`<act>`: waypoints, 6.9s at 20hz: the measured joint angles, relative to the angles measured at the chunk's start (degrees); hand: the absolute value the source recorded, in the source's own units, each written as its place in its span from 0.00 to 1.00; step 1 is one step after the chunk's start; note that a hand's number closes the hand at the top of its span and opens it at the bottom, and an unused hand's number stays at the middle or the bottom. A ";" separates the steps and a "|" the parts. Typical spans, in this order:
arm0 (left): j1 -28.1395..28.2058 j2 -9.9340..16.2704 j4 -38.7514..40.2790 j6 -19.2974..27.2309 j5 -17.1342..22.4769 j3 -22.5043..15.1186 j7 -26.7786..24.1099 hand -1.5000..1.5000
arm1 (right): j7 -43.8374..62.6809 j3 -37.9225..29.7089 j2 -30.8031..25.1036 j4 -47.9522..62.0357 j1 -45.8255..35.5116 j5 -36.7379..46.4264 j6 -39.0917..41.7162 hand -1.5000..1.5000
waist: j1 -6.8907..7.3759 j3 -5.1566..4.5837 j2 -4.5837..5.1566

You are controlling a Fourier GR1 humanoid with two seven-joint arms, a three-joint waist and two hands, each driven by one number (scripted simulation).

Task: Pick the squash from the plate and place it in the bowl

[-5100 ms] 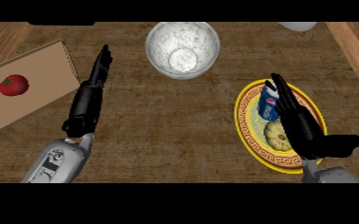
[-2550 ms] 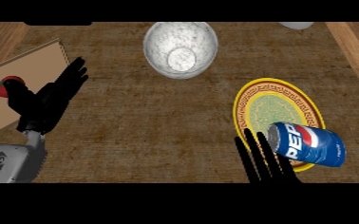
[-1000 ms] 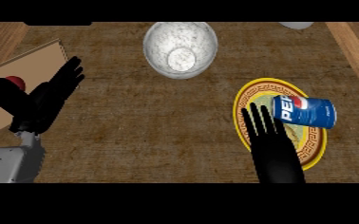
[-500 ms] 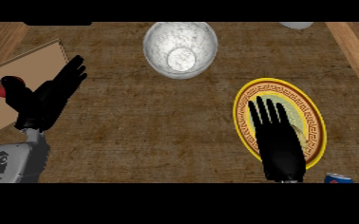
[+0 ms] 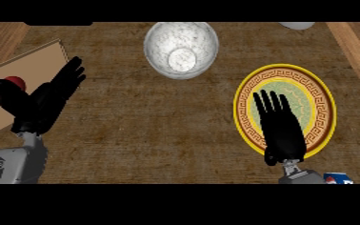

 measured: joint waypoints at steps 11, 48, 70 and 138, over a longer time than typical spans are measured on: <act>-1.08 -2.19 1.21 0.41 -2.50 0.08 -0.06 0.50 | -6.34 -2.60 -1.68 3.69 -3.00 -0.78 -4.18 1.00 | -0.12 -0.31 -0.27; -0.22 -2.76 0.44 -1.38 -3.17 1.93 0.20 0.50 | -35.92 -25.65 -20.75 16.85 -35.26 -31.45 26.27 1.00 | -0.37 0.04 -0.17; -0.81 -2.49 0.42 -2.59 -2.91 2.60 0.60 0.50 | -3.16 -29.06 0.63 7.95 -58.49 -43.83 37.84 1.00 | 0.47 0.04 0.02; -3.26 -4.46 0.93 -1.95 -4.70 0.89 0.83 0.50 | -45.18 -46.27 -11.18 75.06 -70.45 -52.55 -1.79 0.00 | 1.96 0.13 0.88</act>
